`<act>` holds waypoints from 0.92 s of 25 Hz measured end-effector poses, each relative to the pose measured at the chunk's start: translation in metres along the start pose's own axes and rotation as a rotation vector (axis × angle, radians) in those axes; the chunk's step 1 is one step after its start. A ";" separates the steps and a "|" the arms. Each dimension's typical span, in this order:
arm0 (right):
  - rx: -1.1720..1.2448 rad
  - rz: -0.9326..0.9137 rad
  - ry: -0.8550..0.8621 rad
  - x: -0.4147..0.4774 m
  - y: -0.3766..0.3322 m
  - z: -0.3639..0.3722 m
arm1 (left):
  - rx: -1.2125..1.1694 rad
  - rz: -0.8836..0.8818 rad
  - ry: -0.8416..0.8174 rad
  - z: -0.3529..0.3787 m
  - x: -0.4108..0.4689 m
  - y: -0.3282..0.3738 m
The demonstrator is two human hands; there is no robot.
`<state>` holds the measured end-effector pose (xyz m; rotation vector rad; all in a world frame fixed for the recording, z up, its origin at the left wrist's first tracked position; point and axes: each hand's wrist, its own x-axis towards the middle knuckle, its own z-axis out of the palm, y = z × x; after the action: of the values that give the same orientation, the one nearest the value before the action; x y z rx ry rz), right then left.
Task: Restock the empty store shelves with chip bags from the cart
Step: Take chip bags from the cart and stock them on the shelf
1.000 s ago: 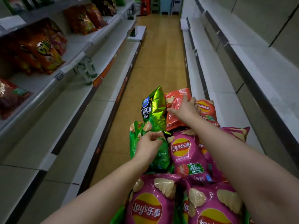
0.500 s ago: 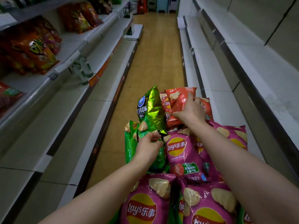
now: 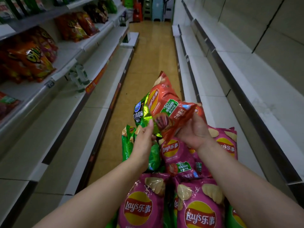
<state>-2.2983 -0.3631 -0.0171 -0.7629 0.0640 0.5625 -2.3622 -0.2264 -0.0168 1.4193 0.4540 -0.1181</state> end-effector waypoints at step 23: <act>-1.445 0.177 0.518 0.149 0.053 0.012 | -0.226 -0.229 0.113 -0.060 -0.015 -0.020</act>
<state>-2.2001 -0.2559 -0.0798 -2.3227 0.2125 0.5107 -2.3970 -0.1740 -0.0345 1.1532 0.7010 -0.1670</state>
